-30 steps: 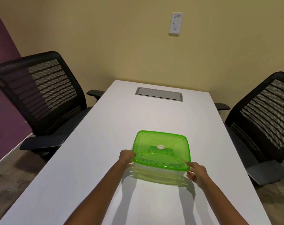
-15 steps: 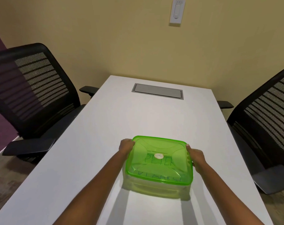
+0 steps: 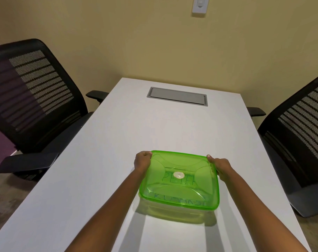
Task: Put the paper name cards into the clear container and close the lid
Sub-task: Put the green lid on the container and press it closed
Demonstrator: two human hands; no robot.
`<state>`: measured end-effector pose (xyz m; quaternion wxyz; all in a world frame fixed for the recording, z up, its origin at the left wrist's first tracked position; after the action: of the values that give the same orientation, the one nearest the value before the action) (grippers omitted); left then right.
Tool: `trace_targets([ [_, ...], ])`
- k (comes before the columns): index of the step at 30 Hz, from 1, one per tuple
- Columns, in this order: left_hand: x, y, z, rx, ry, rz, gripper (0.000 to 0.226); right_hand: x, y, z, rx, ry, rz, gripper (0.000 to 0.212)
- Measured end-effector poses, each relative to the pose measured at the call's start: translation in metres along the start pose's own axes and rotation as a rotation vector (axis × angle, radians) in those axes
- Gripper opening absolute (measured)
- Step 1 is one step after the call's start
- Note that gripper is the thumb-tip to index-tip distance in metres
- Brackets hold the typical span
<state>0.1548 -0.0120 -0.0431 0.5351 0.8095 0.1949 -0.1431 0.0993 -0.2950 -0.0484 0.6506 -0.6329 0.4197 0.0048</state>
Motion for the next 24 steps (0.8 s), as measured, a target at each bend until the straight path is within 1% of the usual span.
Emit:
trace_targets([
  [5,0.003,0.000,0.000,0.002,0.002,-0.001,0.028,0.000,0.002,0.001,-0.038,0.007,-0.006,0.043],
  [9,0.006,0.000,0.000,-0.009,-0.002,-0.012,0.027,-0.003,0.001,0.003,-0.021,-0.069,0.026,0.027],
  [11,0.009,0.001,-0.001,-0.019,-0.005,-0.031,0.026,-0.003,0.001,0.004,-0.017,-0.079,0.035,0.025],
  [13,0.014,0.002,-0.001,-0.033,-0.036,-0.065,0.015,-0.004,0.000,0.005,-0.014,-0.084,0.034,0.028],
  [14,0.014,0.004,-0.001,-0.028,-0.052,-0.090,0.015,-0.005,-0.001,0.005,-0.007,-0.085,0.027,0.030],
  [15,0.016,0.006,-0.001,-0.028,-0.065,-0.102,0.022,-0.005,-0.002,0.004,0.012,-0.080,0.022,0.032],
  [16,0.017,0.007,0.000,-0.025,-0.090,-0.119,0.021,-0.006,-0.003,0.004,0.049,-0.081,0.036,0.032],
  [17,0.018,0.009,0.001,-0.026,-0.104,-0.116,0.013,-0.007,-0.002,0.003,0.075,-0.085,0.052,0.030],
  [19,0.018,0.012,0.002,-0.021,-0.158,-0.145,0.025,-0.007,-0.001,0.001,0.086,-0.101,0.082,0.029],
  [21,0.016,0.016,0.002,-0.017,-0.222,-0.145,0.015,-0.008,0.000,0.000,0.099,-0.102,0.094,0.030],
  [23,0.021,0.015,0.003,-0.024,-0.239,-0.162,0.027,-0.010,0.000,0.000,0.098,-0.101,0.098,0.030],
  [24,0.022,0.015,0.004,-0.022,-0.236,-0.168,0.024,-0.010,0.000,0.000,0.091,-0.104,0.097,0.028],
])
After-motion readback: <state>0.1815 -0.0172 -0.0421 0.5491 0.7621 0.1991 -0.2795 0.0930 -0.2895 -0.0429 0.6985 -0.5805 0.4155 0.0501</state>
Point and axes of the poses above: each hand's wrist, its own x-axis towards the middle knuckle, its own z-axis out of the palm, y = z × x, the point moved 4 cm from there along x, towards the middle knuckle, and after that the axes turned 11 degrees about x, right-handed, at the moved point
